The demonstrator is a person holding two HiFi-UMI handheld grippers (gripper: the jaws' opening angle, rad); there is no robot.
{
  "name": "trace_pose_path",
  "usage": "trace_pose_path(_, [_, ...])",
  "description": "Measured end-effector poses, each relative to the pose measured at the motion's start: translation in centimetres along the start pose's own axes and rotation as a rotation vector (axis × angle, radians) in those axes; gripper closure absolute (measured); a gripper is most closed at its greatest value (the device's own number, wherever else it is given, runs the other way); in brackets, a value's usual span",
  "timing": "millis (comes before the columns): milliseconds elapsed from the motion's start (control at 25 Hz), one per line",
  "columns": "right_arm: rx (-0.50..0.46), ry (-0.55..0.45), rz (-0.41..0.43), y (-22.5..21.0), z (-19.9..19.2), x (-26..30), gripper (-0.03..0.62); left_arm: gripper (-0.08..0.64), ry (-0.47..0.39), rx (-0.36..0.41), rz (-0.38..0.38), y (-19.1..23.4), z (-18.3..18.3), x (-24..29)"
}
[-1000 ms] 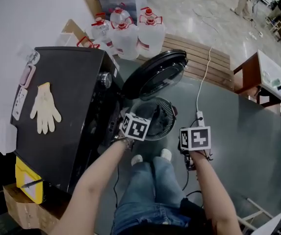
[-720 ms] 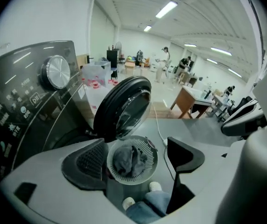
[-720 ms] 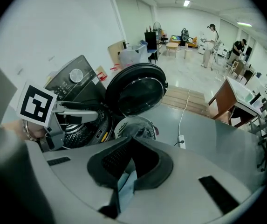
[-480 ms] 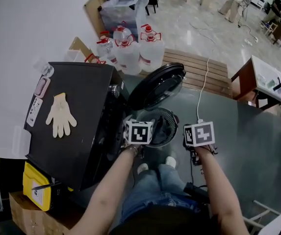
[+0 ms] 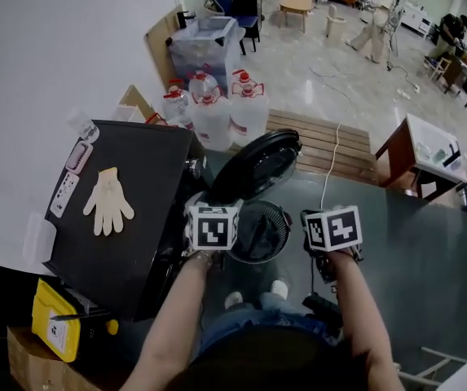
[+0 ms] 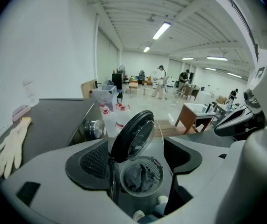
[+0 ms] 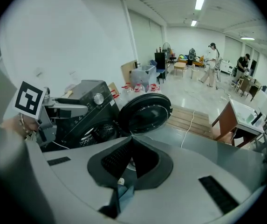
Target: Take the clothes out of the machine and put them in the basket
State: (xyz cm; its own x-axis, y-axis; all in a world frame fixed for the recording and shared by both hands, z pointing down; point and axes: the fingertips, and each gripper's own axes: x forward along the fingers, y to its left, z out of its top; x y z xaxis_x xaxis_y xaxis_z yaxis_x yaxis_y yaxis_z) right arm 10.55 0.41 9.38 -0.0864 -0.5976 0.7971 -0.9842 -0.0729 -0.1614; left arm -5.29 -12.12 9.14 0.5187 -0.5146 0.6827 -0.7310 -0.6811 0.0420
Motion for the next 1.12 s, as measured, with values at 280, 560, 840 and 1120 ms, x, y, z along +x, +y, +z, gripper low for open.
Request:
trace_pose_path(280, [-0.006, -0.183, 0.024, 0.5, 4.0, -3.8, 0.591, 0.232, -0.172, 0.002, 0.004, 0.7, 4.5, -3.7])
trace_pose_path(560, [-0.082, -0.442, -0.001, 0.1, 9.5, -9.0, 0.591, 0.278, -0.379, 0.064, 0.024, 1.4, 9.2, -8.4])
trace_pose_path(840, [-0.26, -0.744, -0.066, 1.7, 14.6, -15.5, 0.591, 0.324, -0.565, 0.139, 0.064, 2.2, 13.9, -13.1])
trace_pose_path(1120, [-0.351, -0.996, -0.196, 2.4, 18.3, -21.3, 0.591, 0.379, -0.782, 0.229, 0.082, 2.0, 18.0, -18.3])
